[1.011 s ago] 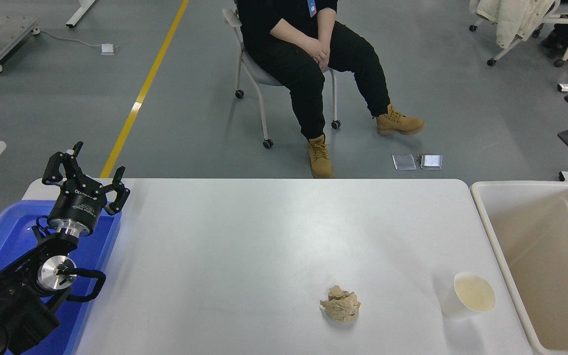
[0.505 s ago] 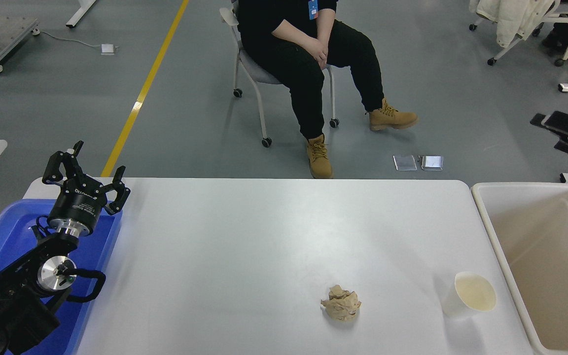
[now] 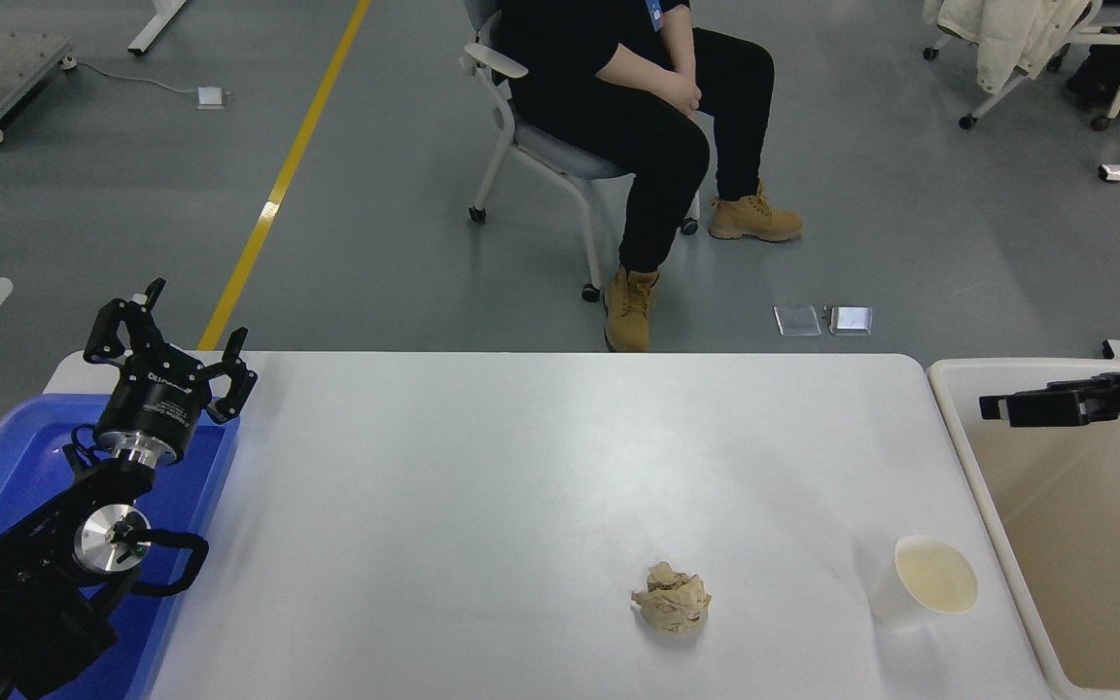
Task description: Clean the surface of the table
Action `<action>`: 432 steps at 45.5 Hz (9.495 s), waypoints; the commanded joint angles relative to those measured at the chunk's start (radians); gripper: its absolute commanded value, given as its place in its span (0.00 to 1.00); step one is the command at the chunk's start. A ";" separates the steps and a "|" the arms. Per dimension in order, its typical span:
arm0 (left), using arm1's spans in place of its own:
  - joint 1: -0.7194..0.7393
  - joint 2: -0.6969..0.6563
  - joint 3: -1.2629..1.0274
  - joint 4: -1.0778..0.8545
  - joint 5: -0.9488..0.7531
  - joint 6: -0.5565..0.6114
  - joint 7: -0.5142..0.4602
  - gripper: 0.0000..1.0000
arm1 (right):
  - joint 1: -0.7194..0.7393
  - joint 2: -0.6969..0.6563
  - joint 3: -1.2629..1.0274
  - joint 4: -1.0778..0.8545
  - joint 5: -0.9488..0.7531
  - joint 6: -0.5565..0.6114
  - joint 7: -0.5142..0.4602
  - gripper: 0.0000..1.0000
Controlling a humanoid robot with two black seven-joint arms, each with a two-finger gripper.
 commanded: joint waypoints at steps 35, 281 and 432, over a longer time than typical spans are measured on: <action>0.000 0.000 0.000 0.000 0.000 0.000 0.000 1.00 | -0.292 0.110 -0.003 -0.066 -0.074 -0.270 0.001 0.91; 0.000 0.000 0.000 0.000 0.000 0.000 0.000 1.00 | -0.667 0.494 0.305 -1.117 0.937 -0.140 -0.269 0.98; 0.000 0.000 0.000 0.000 0.000 0.000 0.000 1.00 | -0.871 0.618 1.560 -0.316 1.116 0.060 -0.202 0.99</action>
